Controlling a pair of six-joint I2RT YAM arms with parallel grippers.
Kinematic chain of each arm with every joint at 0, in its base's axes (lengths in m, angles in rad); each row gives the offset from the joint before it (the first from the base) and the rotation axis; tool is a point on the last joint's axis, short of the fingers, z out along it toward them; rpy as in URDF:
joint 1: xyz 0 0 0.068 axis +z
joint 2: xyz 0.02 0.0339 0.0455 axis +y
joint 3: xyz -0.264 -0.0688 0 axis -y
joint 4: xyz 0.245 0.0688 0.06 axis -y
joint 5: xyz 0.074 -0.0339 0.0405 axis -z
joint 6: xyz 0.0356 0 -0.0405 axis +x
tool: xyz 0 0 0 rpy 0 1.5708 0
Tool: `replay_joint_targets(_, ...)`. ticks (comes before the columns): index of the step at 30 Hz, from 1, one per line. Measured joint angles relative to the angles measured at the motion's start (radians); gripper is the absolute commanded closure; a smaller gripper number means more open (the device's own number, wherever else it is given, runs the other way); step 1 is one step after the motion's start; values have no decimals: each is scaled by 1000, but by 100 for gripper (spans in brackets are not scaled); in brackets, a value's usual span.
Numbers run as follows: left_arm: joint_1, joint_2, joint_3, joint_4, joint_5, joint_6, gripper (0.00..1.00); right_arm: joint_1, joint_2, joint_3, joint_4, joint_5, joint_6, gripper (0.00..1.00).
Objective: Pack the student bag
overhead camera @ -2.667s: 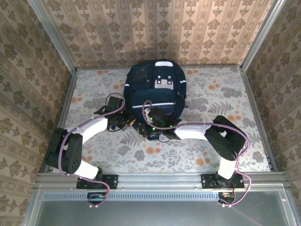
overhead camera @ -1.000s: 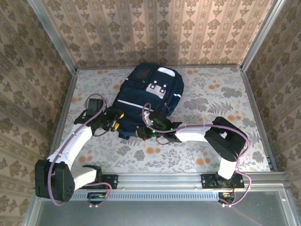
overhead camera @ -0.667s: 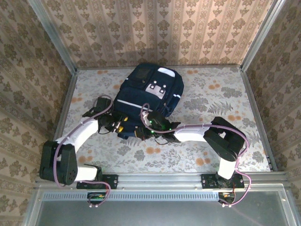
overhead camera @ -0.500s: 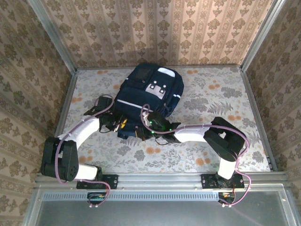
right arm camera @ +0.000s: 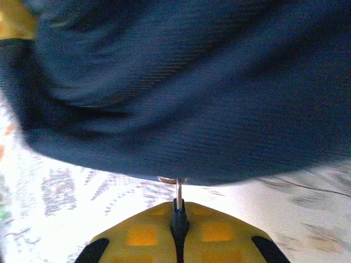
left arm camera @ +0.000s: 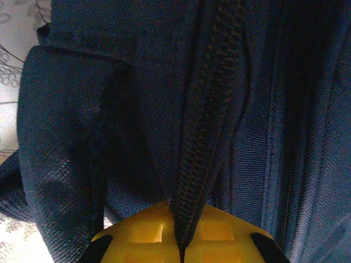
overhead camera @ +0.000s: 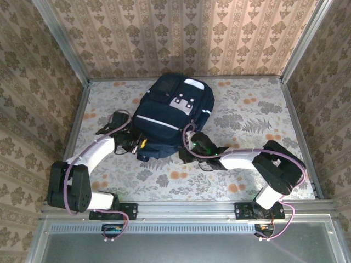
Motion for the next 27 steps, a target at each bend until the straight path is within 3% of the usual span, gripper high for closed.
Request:
replay_joint_targets(9, 12, -22, -1, 0, -9, 0, 100, -119, -55, -77, 23, 30, 4, 99)
replay_joint_targets(11, 12, -28, -1, 1, -10, 0, 100, -128, -57, -77, 26, 31, 4, 92)
replay_joint_targets(15, 13, -34, -8, 5, -18, 0, 100, -135, -57, -77, 23, 31, 3, 62)
replay_joint_targets(18, 11, -34, -14, 8, -29, 0, 100, -146, -76, -84, 18, 15, 5, 55)
replay_joint_targets(21, -11, -34, -14, 12, -45, 10, 100, -149, -196, -145, 27, -15, 1, 42)
replay_joint_targets(27, -122, -6, 3, 16, -45, 77, 100, -149, -622, -224, -34, 5, -35, 34)
